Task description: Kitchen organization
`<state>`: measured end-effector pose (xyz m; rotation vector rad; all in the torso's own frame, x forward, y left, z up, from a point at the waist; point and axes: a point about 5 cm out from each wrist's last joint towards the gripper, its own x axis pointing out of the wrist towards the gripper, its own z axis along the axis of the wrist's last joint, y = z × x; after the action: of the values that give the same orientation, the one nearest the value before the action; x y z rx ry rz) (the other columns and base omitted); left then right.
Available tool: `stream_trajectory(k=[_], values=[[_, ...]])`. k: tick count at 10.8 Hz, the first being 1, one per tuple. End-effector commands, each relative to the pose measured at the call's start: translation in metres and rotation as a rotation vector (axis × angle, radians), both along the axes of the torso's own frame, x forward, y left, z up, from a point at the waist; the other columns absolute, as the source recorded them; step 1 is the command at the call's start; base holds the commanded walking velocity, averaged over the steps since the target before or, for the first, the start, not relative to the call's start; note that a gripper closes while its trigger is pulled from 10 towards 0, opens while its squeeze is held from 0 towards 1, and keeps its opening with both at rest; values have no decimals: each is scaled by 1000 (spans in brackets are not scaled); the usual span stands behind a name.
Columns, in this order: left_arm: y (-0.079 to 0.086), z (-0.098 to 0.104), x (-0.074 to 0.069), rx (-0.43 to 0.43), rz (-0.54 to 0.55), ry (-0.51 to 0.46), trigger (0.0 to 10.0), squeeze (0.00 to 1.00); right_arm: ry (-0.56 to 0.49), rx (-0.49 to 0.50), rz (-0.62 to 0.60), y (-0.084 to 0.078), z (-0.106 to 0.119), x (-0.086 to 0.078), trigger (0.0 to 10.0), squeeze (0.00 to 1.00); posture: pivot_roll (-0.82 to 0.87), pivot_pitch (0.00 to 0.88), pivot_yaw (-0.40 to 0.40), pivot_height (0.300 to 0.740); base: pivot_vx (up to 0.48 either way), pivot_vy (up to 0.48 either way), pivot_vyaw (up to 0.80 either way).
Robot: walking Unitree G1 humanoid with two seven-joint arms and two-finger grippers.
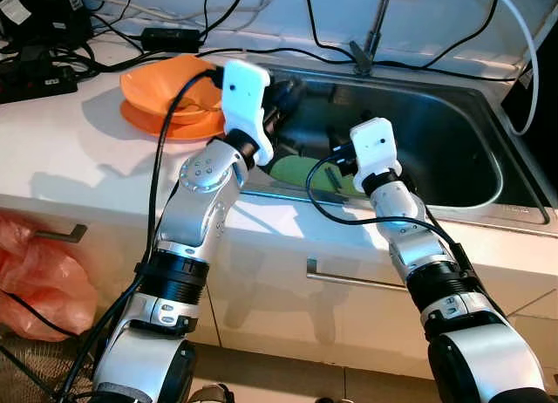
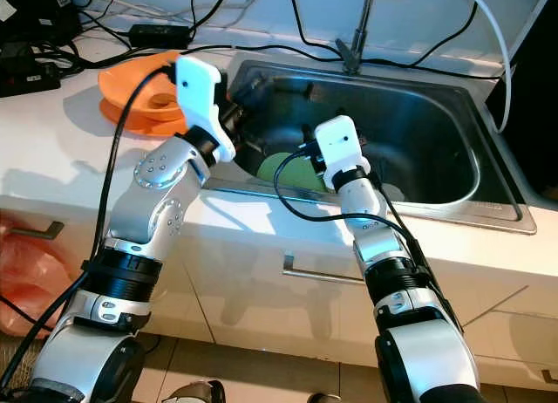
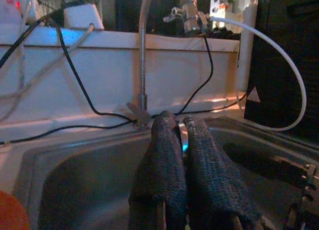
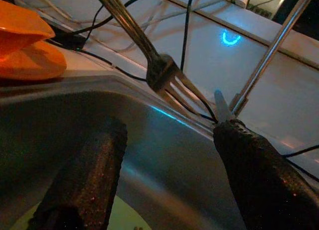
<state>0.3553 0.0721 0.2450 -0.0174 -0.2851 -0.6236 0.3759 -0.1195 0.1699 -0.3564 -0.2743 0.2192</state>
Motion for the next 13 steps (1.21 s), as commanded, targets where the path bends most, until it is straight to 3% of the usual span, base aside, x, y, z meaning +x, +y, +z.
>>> stream_trajectory(k=[1,3,13], values=[[-2,2,-3,-6,-30,-2,10000,0,-6,-9,-12,-4,-2,-1,10000,0,54,51,-37,740,0,0,0],[-7,0,-8,3,-95,24,10000,0,-10,-7,-8,-3,-2,-2,10000,0,55,51,-37,740,0,0,0],[-19,-17,-15,111,-170,102,10000,0,-20,5,22,2,0,-3,10000,0,53,55,-35,740,0,0,0]])
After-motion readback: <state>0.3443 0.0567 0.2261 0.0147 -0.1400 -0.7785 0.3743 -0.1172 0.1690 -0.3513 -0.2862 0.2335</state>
